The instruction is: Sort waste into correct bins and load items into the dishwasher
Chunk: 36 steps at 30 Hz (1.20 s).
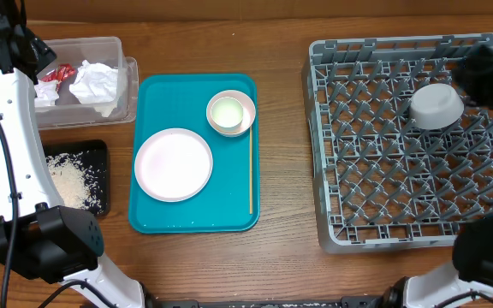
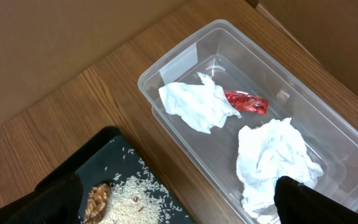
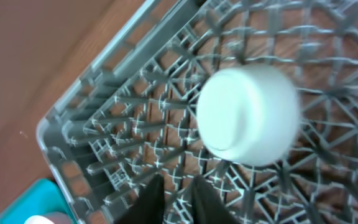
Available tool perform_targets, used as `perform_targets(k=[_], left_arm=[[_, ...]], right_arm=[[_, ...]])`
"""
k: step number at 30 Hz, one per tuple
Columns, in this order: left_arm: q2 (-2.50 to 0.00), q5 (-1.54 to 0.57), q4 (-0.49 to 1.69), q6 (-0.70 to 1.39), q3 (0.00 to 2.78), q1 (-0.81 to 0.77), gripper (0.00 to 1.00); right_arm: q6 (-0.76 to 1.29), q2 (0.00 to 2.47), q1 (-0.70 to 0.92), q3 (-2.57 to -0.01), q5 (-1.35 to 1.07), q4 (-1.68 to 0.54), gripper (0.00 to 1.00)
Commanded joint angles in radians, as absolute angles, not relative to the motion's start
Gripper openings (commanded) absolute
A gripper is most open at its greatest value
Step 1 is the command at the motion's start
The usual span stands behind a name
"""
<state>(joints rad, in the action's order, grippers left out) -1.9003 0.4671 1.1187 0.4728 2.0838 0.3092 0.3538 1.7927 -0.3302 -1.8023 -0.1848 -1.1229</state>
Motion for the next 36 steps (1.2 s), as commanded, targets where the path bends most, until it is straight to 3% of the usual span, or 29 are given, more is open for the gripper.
perform_targets(k=[1,4,11,26,36], left_arm=[[-1.9,0.47,1.118,0.487,2.089,0.305,1.0],[-1.9,0.47,1.118,0.487,2.089,0.305,1.0],[-1.9,0.47,1.118,0.487,2.089,0.305,1.0],[-1.9,0.47,1.118,0.487,2.089,0.305,1.0],[-1.9,0.47,1.118,0.487,2.089,0.305,1.0]], right_arm=[[0.387,1.865,-0.276,-1.802,0.005,-1.119,0.09],[0.405,1.915,-0.265,-1.802,0.051,-1.12,0.04],[0.424,1.999,-0.299,-1.802,0.094,-1.144,0.04],[0.491,1.942,-0.327,-1.843,0.141,-1.217,0.04],[0.34,1.943,-0.256,-1.834,-0.002,-1.106,0.04]])
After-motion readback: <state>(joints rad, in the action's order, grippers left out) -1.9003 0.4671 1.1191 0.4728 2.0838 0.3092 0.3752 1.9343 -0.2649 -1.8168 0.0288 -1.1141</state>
